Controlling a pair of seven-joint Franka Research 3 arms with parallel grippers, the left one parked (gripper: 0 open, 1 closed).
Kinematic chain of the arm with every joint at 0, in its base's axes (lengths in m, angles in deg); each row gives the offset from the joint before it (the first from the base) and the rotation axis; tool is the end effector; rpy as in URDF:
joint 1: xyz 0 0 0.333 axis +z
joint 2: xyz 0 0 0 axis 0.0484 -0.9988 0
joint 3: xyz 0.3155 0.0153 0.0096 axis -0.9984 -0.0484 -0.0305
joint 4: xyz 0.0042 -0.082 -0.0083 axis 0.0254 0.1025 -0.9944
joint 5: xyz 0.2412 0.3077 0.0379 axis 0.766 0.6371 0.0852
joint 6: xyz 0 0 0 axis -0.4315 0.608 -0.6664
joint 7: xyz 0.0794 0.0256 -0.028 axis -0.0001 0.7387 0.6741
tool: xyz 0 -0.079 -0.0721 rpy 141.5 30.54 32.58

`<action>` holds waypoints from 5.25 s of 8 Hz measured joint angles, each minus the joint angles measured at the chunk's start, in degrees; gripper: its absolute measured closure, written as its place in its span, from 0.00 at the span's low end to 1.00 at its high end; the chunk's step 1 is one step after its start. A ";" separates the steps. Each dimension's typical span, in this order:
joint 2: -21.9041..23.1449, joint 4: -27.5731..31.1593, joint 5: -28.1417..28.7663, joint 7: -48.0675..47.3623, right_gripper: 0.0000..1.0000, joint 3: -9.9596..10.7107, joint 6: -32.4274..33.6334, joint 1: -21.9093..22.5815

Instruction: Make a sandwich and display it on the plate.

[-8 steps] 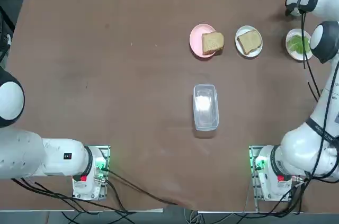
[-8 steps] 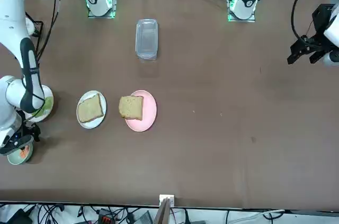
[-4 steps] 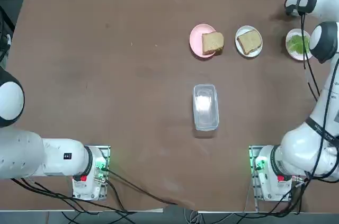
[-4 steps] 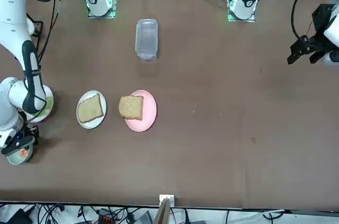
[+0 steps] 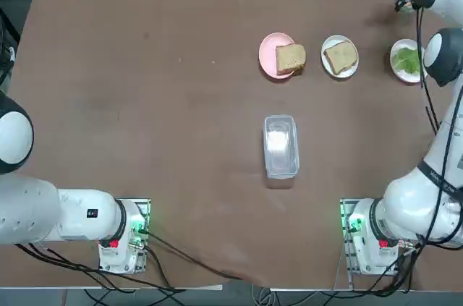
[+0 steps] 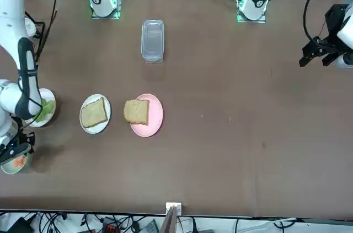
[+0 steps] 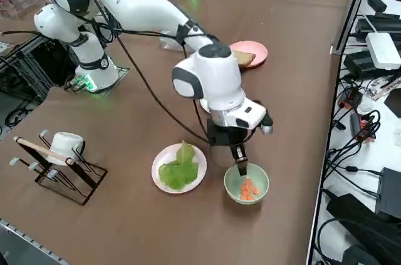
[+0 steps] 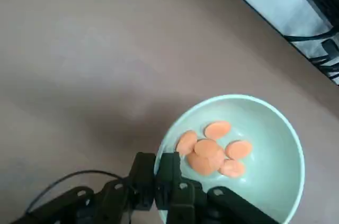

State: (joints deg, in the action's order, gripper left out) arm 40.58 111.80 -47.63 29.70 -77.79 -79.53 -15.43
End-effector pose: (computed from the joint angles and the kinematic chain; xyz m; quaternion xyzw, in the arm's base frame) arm 0.7356 -0.2304 0.2710 0.9476 0.2838 0.0793 0.1238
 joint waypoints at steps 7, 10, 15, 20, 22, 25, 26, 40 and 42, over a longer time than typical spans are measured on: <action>10.49 -1.62 6.52 -15.84 0.97 -0.61 26.50 8.56; 12.38 -0.12 17.77 -24.63 0.97 -0.67 34.04 10.99; 14.82 5.86 27.18 -34.14 0.97 -1.23 34.41 12.96; 15.98 12.84 35.69 -36.72 0.97 -1.46 34.44 16.68; 15.89 15.66 39.23 -35.52 0.97 -1.41 34.40 16.65; 15.74 18.55 44.41 -27.97 0.97 -1.01 36.55 14.38; 15.71 18.99 46.82 -24.85 0.97 -0.91 38.96 12.15; 8.12 20.99 67.40 -3.14 0.97 -0.81 52.32 -1.89; 7.30 21.00 70.12 -1.40 0.97 -0.81 53.87 -2.40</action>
State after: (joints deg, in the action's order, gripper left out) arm 47.88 132.80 22.49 28.31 -78.60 -25.66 -17.83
